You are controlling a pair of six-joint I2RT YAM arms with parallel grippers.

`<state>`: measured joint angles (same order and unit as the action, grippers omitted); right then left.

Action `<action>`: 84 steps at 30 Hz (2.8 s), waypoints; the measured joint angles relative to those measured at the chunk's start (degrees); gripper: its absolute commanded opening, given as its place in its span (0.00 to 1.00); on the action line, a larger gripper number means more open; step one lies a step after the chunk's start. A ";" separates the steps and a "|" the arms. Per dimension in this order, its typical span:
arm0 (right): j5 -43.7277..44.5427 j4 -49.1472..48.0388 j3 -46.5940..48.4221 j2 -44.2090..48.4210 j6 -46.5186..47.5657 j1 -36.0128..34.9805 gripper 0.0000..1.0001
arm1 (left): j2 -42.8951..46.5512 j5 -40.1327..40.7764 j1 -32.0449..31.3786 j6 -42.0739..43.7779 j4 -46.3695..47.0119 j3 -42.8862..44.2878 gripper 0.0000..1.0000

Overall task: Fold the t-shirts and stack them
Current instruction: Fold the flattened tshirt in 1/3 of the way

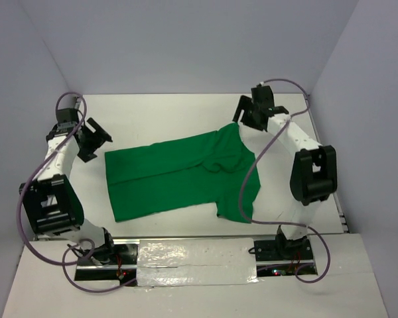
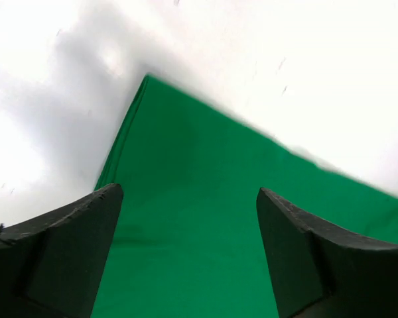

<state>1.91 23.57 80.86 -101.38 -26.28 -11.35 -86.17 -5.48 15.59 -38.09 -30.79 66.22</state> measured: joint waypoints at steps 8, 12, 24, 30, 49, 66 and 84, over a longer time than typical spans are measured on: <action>-0.48 4.85 18.58 -19.80 1.27 0.48 0.81 | -13.51 -0.48 -2.05 -2.97 3.61 2.54 0.91; -2.67 8.20 21.42 -26.43 1.25 0.74 0.73 | -17.00 -0.59 -2.86 -4.00 4.22 2.49 0.91; -3.04 9.31 22.95 -28.17 -1.57 1.03 0.00 | -19.50 -0.57 -2.93 -5.22 4.70 3.02 0.90; -2.64 6.56 18.56 -26.84 -4.57 2.43 0.00 | -20.20 -0.55 -2.93 -5.53 3.69 4.13 0.90; 2.14 7.56 22.05 -27.61 -7.69 3.63 0.00 | -33.07 -2.01 -3.15 -5.60 -1.40 23.52 0.89; 5.22 11.26 26.05 -26.95 -6.23 4.13 0.94 | -37.64 -2.03 -3.15 -5.16 -3.87 33.22 0.99; 8.39 2.03 -18.64 20.15 -3.15 -8.87 0.72 | 9.64 3.69 -3.08 -2.34 -2.08 -4.87 0.99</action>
<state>10.31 25.61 62.22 -81.23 -29.43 -20.23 -76.53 -1.78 12.51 -40.42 -32.86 61.34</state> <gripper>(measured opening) 0.729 0.993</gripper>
